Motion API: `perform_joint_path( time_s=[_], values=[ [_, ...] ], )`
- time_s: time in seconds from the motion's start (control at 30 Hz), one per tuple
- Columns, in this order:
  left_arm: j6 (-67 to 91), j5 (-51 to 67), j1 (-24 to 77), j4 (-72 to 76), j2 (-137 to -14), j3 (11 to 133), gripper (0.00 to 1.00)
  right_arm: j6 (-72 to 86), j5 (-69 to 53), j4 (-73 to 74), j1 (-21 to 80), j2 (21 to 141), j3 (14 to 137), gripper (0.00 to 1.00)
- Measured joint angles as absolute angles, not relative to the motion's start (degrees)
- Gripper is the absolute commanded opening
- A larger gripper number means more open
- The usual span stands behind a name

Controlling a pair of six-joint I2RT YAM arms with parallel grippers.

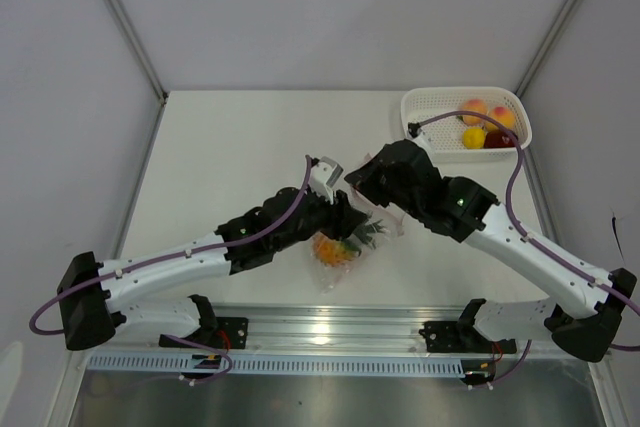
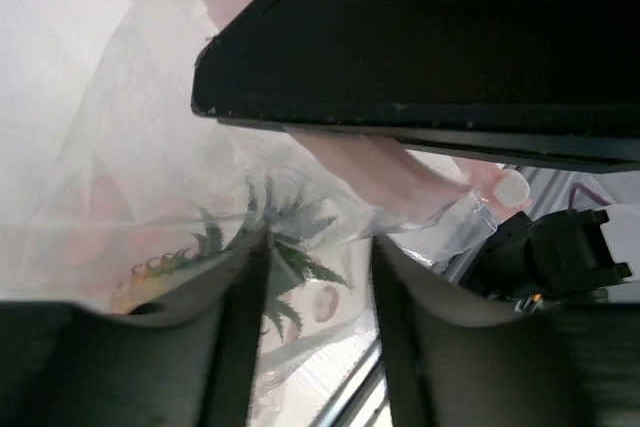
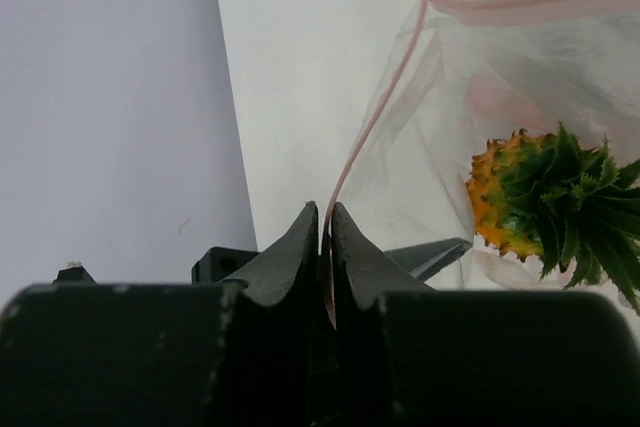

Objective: Place the food in the zip-top bag and seal the zipper
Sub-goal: Adjust the zipper food storage bag at the center of the board.

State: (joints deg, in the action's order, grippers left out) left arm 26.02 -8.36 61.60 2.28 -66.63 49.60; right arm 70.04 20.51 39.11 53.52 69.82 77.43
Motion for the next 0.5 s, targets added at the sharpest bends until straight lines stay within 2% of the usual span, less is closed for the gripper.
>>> perform_joint_path(
  time_s=[0.07,0.13,0.2,0.27,0.33,0.4,0.47,0.5],
  values=[
    [26.2,-8.4,61.6,2.3,-66.5,49.4,0.35,69.1,19.7,38.3,52.7,69.6,76.5,0.12],
    [26.1,-8.4,61.6,2.2,-66.0,48.8,0.35,68.4,18.4,37.7,51.5,69.3,75.2,0.21],
    [26.1,-8.4,61.6,1.8,-65.1,48.2,0.47,67.5,17.0,37.4,50.3,69.0,74.0,0.36],
    [26.6,-8.4,61.6,1.4,-63.7,47.6,0.55,65.8,15.6,37.2,49.3,69.0,73.5,0.46],
    [27.0,-8.4,61.6,0.8,-62.1,47.1,0.58,64.2,13.6,36.7,48.5,69.0,73.4,0.55],
    [27.1,-8.4,61.6,0.5,-59.8,46.3,0.63,62.3,11.6,35.7,47.9,69.0,73.4,0.58],
    [27.4,-8.4,61.6,0.3,-57.7,45.9,0.68,60.5,9.0,34.6,47.1,69.0,73.4,0.72],
    [27.5,-8.4,61.6,0.1,-56.9,45.8,0.68,59.5,8.0,34.3,46.9,69.0,73.4,0.72]
  ],
)
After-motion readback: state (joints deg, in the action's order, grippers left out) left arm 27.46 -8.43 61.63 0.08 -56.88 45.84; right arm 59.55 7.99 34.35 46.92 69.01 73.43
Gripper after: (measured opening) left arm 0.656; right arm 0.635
